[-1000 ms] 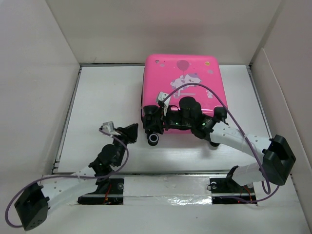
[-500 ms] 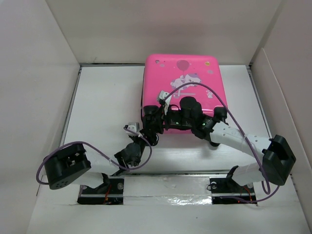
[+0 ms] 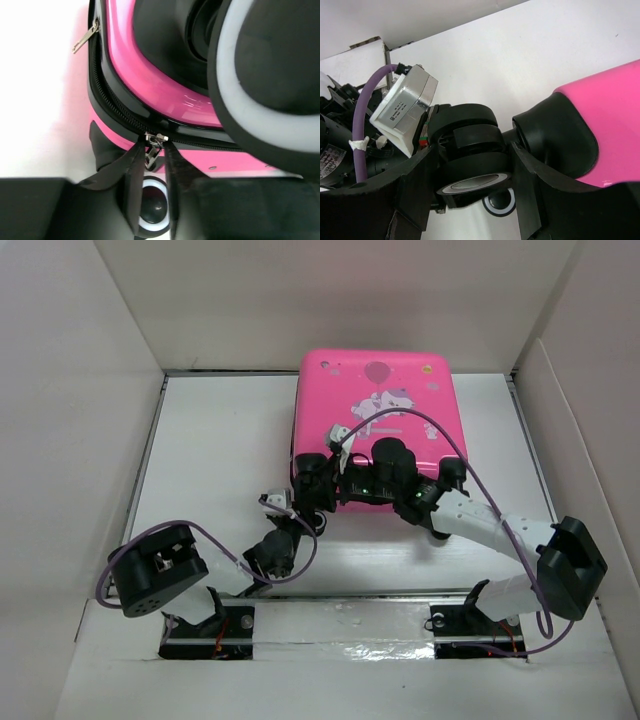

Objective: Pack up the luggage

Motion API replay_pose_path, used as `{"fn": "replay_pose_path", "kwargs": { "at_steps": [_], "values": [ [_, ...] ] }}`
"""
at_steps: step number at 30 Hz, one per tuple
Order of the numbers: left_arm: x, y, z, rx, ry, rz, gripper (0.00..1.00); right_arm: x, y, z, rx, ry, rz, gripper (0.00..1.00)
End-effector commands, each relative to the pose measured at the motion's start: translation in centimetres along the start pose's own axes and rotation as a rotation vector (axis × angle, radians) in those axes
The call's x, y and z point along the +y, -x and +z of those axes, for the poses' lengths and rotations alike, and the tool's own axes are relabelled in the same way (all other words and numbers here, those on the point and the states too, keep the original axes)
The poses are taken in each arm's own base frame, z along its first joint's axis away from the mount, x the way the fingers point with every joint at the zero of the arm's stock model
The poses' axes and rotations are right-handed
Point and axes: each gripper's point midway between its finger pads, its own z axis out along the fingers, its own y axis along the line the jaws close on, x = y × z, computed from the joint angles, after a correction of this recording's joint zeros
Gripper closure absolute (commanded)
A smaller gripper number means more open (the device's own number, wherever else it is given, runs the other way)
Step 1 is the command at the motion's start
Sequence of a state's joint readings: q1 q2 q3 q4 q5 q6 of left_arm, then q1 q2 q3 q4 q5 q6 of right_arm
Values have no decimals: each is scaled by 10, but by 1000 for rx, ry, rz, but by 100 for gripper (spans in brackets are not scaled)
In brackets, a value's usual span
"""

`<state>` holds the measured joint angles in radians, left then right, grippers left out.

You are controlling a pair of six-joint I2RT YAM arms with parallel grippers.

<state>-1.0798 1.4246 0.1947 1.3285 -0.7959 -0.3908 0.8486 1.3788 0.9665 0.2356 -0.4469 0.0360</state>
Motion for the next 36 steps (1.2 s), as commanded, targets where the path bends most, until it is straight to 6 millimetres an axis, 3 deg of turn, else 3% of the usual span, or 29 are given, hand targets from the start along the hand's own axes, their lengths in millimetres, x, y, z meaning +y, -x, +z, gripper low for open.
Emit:
{"fn": "replay_pose_path", "kwargs": {
  "at_steps": [1,3,5,10,12,20,23,30,36],
  "values": [
    [-20,37,12,-118,-36,-115,84,15,46,-7,-146,60,-44,71],
    [-18,36,11,-116,-28,-98,95,15,45,-7,-146,62,-41,71],
    [-15,38,10,-113,-16,-86,100,12,43,-10,-145,51,-36,73],
    [-1,33,3,-83,17,-39,100,11,40,-22,-155,41,-29,85],
    [8,26,2,-55,38,-27,100,9,31,-27,-137,36,-21,87],
    [31,40,4,-74,104,14,100,25,29,-58,-145,35,-43,88],
    [39,43,6,-72,127,27,100,31,19,-64,-122,44,-43,88],
    [53,72,27,-135,161,32,100,51,4,-72,-92,84,-44,88],
    [59,87,64,-162,144,43,100,68,-3,-66,-75,132,-40,89]
  ]
}}
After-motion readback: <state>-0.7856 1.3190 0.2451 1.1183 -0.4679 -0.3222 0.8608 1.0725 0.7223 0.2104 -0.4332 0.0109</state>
